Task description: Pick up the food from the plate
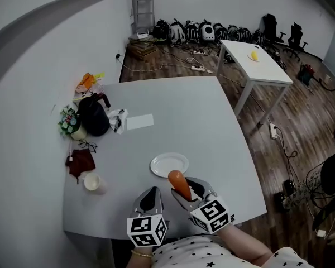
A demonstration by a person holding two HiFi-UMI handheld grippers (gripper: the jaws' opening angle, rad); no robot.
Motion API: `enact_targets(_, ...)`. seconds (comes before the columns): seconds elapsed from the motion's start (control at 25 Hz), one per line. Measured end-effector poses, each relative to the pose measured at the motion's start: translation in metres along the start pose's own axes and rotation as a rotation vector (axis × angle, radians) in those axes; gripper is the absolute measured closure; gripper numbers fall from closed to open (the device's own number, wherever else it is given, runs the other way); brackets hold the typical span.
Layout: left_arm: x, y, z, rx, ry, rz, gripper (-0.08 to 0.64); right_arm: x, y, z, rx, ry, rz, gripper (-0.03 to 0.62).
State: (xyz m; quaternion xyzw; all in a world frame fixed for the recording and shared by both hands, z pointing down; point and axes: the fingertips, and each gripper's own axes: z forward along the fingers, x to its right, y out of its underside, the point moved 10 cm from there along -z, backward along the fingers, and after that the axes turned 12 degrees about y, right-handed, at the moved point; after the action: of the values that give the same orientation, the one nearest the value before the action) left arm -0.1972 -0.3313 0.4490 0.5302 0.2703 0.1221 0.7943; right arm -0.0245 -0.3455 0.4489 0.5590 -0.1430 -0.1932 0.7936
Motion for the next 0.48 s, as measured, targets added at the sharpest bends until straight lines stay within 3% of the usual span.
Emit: enact_targets(0.48,0.019,-0.003,-0.007,0.012,0.023,0.024,0.552,-0.003,0.0,-0.025,0.008,0.023,0.031,0.377)
